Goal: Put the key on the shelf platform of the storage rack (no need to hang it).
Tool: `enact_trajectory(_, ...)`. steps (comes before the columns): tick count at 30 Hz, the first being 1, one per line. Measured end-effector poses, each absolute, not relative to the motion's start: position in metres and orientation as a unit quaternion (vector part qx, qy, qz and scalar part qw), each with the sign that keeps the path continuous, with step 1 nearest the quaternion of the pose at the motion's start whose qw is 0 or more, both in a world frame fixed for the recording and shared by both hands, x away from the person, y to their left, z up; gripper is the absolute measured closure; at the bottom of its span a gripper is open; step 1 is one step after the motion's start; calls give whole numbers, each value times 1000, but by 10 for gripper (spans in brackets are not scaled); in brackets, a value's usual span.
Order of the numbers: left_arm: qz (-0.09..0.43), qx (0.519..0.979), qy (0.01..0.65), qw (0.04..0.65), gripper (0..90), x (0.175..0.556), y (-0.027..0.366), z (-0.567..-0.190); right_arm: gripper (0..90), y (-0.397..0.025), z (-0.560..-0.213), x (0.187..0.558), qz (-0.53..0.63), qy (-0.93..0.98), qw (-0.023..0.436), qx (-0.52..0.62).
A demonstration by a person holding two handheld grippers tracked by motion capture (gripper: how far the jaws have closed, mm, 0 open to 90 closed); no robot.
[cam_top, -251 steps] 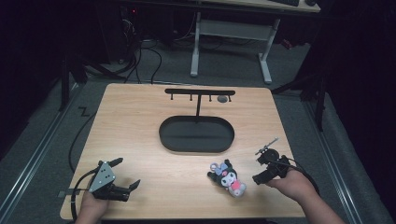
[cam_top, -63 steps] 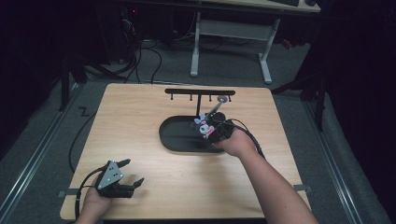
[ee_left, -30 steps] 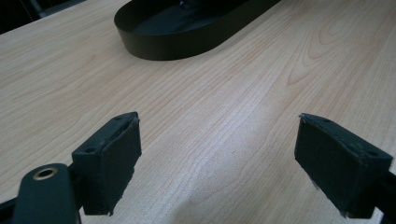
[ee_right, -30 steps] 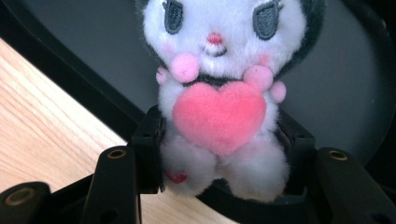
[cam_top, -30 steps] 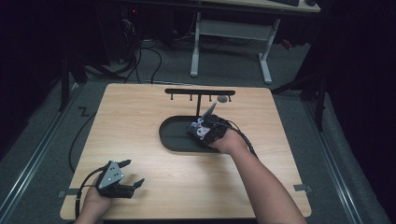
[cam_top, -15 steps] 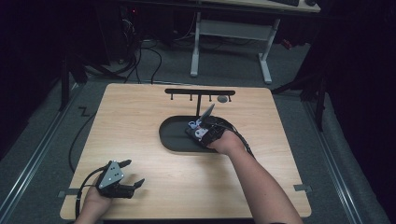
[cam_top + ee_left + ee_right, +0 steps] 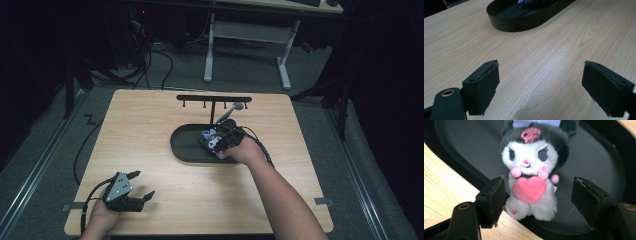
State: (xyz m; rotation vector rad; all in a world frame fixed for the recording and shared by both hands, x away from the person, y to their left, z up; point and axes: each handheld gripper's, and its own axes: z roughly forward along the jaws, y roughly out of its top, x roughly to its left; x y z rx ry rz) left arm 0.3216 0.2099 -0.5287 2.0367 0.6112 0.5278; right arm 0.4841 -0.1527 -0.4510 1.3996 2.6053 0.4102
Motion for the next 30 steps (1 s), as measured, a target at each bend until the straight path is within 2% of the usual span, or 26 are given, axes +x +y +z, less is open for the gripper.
enact_trajectory(10,221,825,250,457,146,321,207,-528,264,-159,-435,463,169,869,107,453)
enact_trajectory(17,216,829,246,454,146,320,205,-528,151,-169,-434,443,190,864,132,447)
enact_trajectory(22,215,826,252,457,146,320,207,-527,118,-177,-438,427,194,852,160,459)
enact_trajectory(30,213,827,254,454,146,318,208,-527,103,-192,-452,407,225,839,174,464)
